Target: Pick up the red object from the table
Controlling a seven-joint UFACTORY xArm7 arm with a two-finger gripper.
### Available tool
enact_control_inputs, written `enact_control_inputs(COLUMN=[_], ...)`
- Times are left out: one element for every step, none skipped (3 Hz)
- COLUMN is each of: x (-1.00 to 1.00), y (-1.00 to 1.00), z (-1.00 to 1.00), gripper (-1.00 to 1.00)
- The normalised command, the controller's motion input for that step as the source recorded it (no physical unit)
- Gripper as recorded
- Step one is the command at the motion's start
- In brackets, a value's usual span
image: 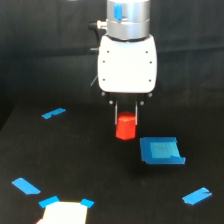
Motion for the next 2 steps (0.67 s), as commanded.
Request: enact_control_inputs(x=[-0.22, -0.27], y=[0.18, -0.38], z=[-0.01, 0.0], gripper=[-1.0, -1.0])
